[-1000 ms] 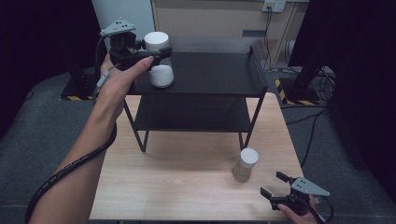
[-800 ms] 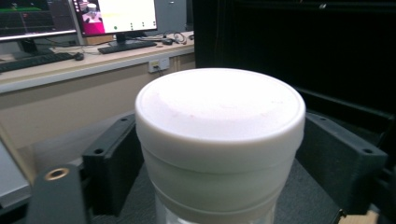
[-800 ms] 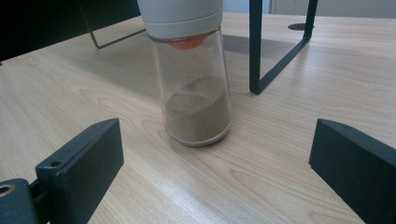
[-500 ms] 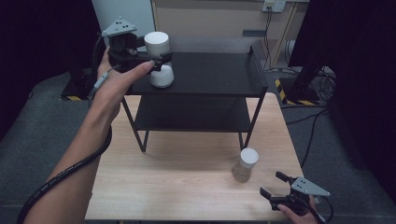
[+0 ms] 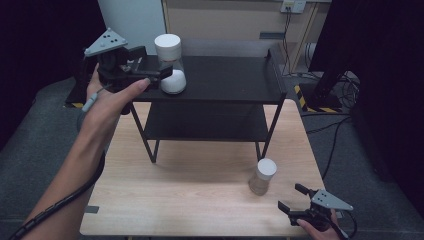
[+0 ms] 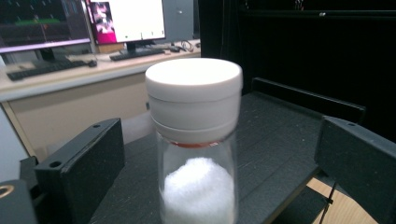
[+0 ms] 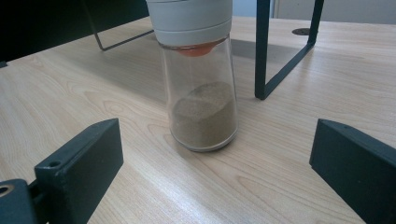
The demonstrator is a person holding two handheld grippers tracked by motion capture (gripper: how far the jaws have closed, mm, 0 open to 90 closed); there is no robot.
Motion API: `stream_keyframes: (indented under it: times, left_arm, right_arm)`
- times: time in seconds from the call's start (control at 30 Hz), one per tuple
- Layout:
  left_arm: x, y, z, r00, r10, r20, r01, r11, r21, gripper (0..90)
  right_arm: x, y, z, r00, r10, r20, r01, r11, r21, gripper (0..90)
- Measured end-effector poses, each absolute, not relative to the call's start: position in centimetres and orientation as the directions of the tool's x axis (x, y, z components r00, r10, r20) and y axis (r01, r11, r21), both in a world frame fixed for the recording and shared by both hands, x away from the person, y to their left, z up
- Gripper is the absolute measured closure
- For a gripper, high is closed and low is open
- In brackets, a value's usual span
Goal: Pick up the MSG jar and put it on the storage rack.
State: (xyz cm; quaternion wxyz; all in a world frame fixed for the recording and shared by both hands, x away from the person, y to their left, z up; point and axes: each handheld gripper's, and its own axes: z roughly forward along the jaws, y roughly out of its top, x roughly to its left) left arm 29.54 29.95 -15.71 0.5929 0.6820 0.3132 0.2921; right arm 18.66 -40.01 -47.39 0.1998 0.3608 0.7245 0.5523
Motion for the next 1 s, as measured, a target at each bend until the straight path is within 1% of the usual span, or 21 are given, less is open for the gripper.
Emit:
stream_keyframes:
  times: [0.17,0.53,0.67,0.73,1.0]
  left_arm:
    - [27.6,30.7,-17.1,0.644,0.765,0.005,0.068,-0.063,0.996,1.5]
    - [24.2,31.4,-20.1,0.685,0.729,-0.018,0.058,-0.029,0.998,2.0]
    - [23.5,31.5,-21.3,0.691,0.722,-0.026,0.058,-0.02,0.998,2.1]
    - [23.2,31.6,-22.1,0.701,0.712,-0.051,0.069,0.003,0.998,2.2]
    - [22.2,31.2,-24.8,0.723,0.689,-0.047,0.073,-0.008,0.997,2.3]
  right_arm:
    - [18.7,-39.9,-47.4,-0.661,0.742,0.108,0.3,0.13,0.945,3.3]
    - [18.7,-39.9,-47.3,-0.661,0.743,0.105,0.301,0.135,0.944,3.3]
    - [18.6,-39.8,-47.3,-0.664,0.741,0.101,0.298,0.138,0.945,3.3]
    - [18.6,-39.7,-47.2,-0.665,0.74,0.098,0.296,0.14,0.945,3.3]
    - [18.6,-39.6,-47.2,-0.666,0.74,0.095,0.294,0.144,0.945,3.3]
